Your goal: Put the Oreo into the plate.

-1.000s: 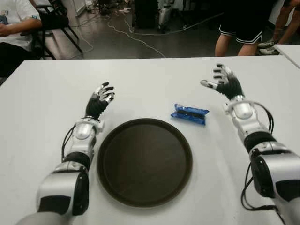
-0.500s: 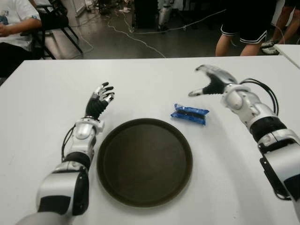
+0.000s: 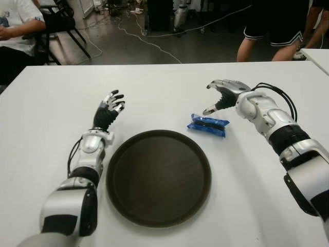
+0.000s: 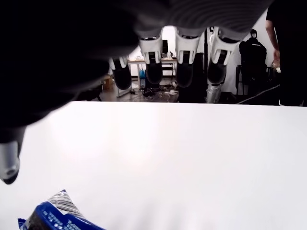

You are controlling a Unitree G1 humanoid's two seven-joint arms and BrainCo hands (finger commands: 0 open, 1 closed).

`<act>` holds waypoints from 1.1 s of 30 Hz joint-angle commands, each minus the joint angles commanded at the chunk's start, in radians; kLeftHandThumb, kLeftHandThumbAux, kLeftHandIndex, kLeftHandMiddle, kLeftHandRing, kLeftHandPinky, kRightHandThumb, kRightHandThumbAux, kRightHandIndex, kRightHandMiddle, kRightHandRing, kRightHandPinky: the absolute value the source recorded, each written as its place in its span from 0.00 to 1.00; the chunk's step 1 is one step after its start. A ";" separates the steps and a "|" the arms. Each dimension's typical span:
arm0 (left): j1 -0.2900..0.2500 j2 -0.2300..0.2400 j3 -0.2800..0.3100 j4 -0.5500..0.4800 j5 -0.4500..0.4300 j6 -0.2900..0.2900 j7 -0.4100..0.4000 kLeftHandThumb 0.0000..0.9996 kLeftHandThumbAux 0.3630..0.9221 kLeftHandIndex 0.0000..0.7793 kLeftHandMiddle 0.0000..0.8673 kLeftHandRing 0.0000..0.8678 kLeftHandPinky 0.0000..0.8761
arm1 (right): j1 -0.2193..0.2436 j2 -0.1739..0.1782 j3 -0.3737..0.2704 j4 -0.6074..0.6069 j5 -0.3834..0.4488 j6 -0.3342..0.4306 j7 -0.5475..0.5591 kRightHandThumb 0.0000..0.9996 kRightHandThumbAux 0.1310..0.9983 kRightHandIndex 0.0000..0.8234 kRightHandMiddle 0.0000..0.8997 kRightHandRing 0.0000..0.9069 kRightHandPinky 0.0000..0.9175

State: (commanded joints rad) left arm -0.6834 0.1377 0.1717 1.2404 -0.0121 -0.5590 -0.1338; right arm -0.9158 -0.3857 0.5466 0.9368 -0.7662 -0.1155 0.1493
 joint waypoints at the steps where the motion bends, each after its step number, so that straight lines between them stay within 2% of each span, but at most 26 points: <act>1: 0.000 0.000 -0.001 0.000 0.001 0.000 0.001 0.18 0.54 0.15 0.21 0.20 0.20 | 0.003 -0.001 0.002 -0.006 0.000 0.003 0.004 0.00 0.39 0.02 0.09 0.09 0.08; 7: 0.002 0.000 0.000 -0.002 -0.001 -0.002 -0.003 0.18 0.53 0.14 0.21 0.20 0.21 | 0.010 0.010 0.016 -0.001 -0.002 0.007 0.023 0.00 0.42 0.06 0.14 0.13 0.10; 16: 0.002 -0.001 -0.005 -0.002 0.003 -0.007 -0.003 0.18 0.51 0.14 0.21 0.20 0.21 | 0.011 0.018 0.026 0.009 0.008 -0.009 0.053 0.00 0.41 0.10 0.22 0.21 0.14; 20: 0.003 -0.001 -0.008 -0.002 0.007 -0.010 0.000 0.18 0.51 0.14 0.22 0.20 0.21 | 0.011 0.018 0.028 0.028 0.017 -0.063 0.041 0.00 0.41 0.09 0.23 0.21 0.13; 22: 0.004 0.000 -0.009 -0.001 0.009 -0.010 0.003 0.18 0.51 0.15 0.22 0.21 0.21 | 0.010 0.019 0.027 0.041 0.020 -0.094 0.027 0.00 0.44 0.09 0.25 0.24 0.19; 27: 0.004 -0.001 -0.011 -0.001 0.012 -0.007 0.007 0.18 0.51 0.14 0.22 0.21 0.21 | 0.008 0.020 0.021 0.064 0.021 -0.140 -0.005 0.00 0.46 0.10 0.26 0.26 0.22; 30: 0.004 0.000 -0.012 -0.001 0.014 -0.009 0.009 0.18 0.51 0.14 0.22 0.20 0.21 | 0.007 0.024 0.016 0.079 0.025 -0.169 -0.032 0.00 0.48 0.11 0.29 0.30 0.27; 33: 0.005 0.001 -0.012 -0.002 0.014 -0.011 0.007 0.19 0.52 0.14 0.22 0.20 0.21 | 0.006 0.026 0.012 0.095 0.030 -0.190 -0.051 0.00 0.50 0.12 0.30 0.31 0.27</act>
State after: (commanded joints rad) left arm -0.6786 0.1383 0.1599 1.2384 0.0020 -0.5704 -0.1263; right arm -0.9100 -0.3592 0.5584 1.0315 -0.7366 -0.3060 0.0987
